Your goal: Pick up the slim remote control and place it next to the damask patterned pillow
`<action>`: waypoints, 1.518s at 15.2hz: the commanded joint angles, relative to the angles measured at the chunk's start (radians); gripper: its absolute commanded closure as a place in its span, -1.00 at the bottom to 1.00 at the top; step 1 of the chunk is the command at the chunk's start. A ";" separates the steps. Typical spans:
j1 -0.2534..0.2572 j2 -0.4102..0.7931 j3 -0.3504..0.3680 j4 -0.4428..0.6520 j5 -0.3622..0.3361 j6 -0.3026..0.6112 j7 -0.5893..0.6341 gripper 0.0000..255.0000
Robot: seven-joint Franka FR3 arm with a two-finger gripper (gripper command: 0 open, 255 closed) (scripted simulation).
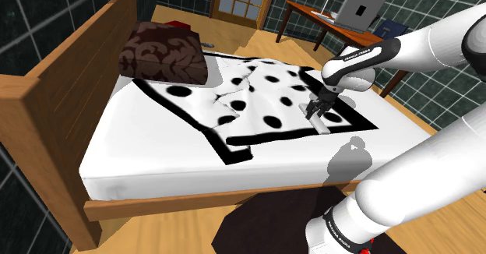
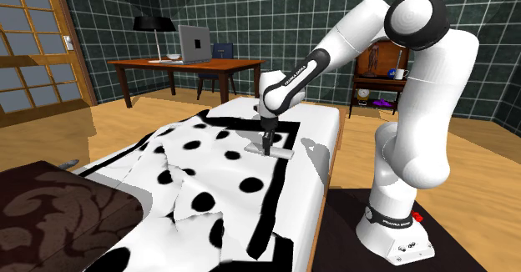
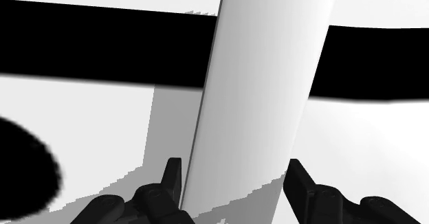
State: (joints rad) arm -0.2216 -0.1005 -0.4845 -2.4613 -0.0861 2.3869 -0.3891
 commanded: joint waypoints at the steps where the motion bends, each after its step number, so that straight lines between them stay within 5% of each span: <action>1: 0.000 0.000 0.000 0.000 0.000 0.000 0.000 1.00; 23: -0.009 -0.170 0.039 0.147 -0.061 -0.307 0.049 1.00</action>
State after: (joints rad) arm -0.2305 -0.2654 -0.4468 -2.3241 -0.1464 2.0947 -0.3396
